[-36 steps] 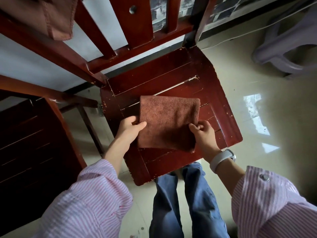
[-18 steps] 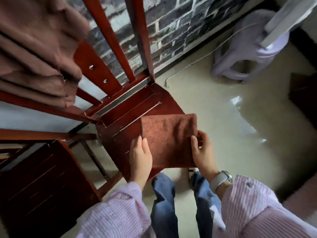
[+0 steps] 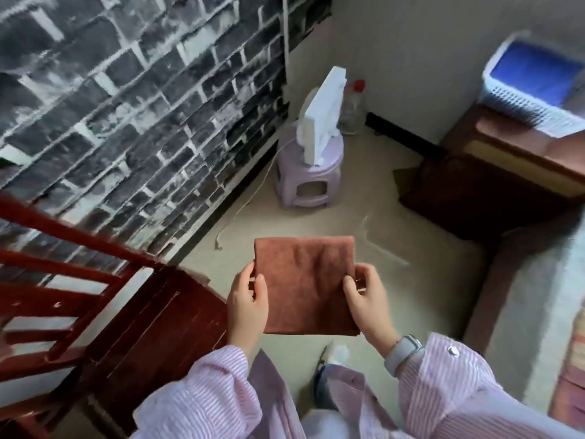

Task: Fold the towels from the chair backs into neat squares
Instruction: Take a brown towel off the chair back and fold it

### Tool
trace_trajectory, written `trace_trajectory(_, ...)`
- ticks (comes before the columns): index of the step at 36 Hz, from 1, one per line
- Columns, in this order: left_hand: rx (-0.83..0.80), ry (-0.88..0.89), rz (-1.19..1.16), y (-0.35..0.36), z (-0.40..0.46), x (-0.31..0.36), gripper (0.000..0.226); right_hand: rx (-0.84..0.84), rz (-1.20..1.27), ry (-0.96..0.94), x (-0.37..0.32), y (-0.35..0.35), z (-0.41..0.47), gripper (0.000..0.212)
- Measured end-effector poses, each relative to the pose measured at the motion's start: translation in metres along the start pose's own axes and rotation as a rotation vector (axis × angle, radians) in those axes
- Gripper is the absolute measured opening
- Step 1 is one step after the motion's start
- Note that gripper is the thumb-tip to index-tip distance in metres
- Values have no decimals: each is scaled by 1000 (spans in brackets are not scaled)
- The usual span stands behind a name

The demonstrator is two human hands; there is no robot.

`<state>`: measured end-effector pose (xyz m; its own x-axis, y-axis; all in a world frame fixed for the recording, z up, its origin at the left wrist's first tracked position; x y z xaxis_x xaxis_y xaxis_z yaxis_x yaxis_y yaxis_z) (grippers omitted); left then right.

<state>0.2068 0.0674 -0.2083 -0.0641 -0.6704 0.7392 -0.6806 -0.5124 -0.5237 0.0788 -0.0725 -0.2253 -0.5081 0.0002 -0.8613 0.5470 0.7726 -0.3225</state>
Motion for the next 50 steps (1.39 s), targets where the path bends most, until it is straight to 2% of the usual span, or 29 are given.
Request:
trace_trajectory(6, -63, 112, 18, 68, 43, 104, 34, 144, -28, 23, -4, -116, 32, 6)
trace_trajectory(15, -211, 297, 63, 148, 135, 243, 32, 370, 45, 41, -11, -250, 92, 6)
trace_trajectory(22, -369, 315, -70, 215, 226, 331, 30, 502, 92, 98, -15, -345, 170, 13)
trace_trajectory(33, -523, 397, -32, 315, 357, 481, 30, 671, 222, 151, -28, -489, 288, 8)
trace_trajectory(37, -519, 371, 22, 352, 396, 518, 30, 671, 254, 155, -19, -529, 334, 15)
trace_trajectory(41, -488, 328, 70, 385, 434, 543, 32, 612, 293, 149, -8, -560, 381, 8)
trace_trajectory(48, -437, 242, 139, 436, 485, 552, 31, 504, 380, 216, 22, -591, 444, 17)
trace_trajectory(50, -412, 229, 228, 447, 491, 551, 31, 503, 395, 237, 30, -595, 453, 20)
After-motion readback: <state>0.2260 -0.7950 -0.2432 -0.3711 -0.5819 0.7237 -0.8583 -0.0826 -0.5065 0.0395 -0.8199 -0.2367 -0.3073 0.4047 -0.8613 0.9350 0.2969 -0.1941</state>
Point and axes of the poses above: each hand's wrist, its own z-axis towards the middle knuckle, its own y-axis out of the palm, x = y × z, the point moved 1 cm from there along z, towards the middle knuckle, and after that the axes turned 15 degrees about -x, right-handed, at the moved point
